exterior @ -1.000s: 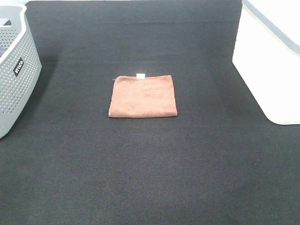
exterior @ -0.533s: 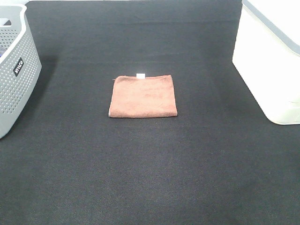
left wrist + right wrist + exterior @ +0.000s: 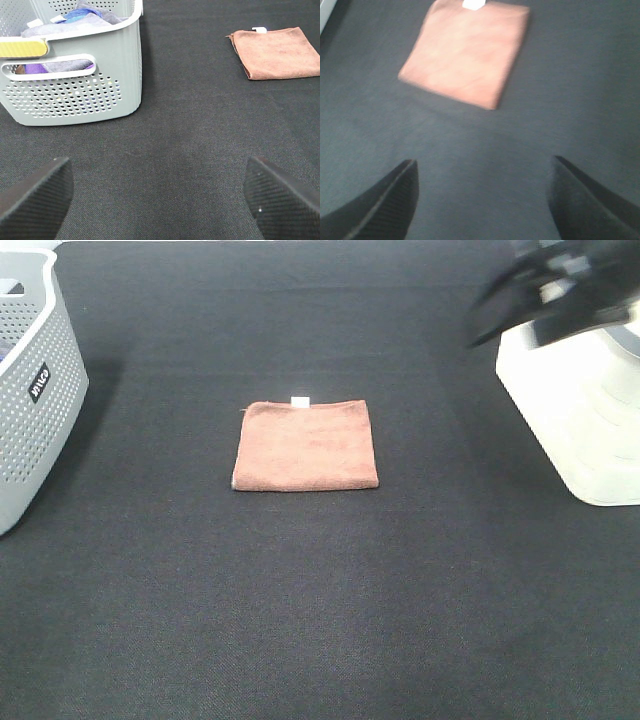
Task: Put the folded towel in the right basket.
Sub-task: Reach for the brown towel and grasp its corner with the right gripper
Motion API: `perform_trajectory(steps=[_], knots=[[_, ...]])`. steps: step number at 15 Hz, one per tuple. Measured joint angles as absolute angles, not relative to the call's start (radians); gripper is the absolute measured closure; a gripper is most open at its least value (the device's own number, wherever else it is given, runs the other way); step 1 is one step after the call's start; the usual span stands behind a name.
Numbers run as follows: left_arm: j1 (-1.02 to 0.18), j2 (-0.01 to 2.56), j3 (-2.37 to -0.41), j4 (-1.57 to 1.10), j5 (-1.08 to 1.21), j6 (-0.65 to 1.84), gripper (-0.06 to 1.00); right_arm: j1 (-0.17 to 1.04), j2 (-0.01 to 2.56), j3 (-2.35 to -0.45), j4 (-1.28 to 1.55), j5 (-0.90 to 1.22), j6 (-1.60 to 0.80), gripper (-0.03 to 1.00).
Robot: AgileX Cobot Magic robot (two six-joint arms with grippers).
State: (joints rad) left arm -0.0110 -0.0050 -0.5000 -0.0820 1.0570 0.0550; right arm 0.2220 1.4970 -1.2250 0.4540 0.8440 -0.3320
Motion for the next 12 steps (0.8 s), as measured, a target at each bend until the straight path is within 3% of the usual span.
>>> perform_trajectory(steps=[7, 12], knots=[[-0.011, -0.005, -0.5, -0.082, 1.057, 0.055, 0.07, 0.257, 1.924, -1.474, 0.486, 0.84, -0.239, 0.29], [-0.011, -0.005, -0.5, -0.082, 1.057, 0.055, 0.07, 0.257, 2.21, -1.7, 0.603, 0.949, -0.26, 0.29]])
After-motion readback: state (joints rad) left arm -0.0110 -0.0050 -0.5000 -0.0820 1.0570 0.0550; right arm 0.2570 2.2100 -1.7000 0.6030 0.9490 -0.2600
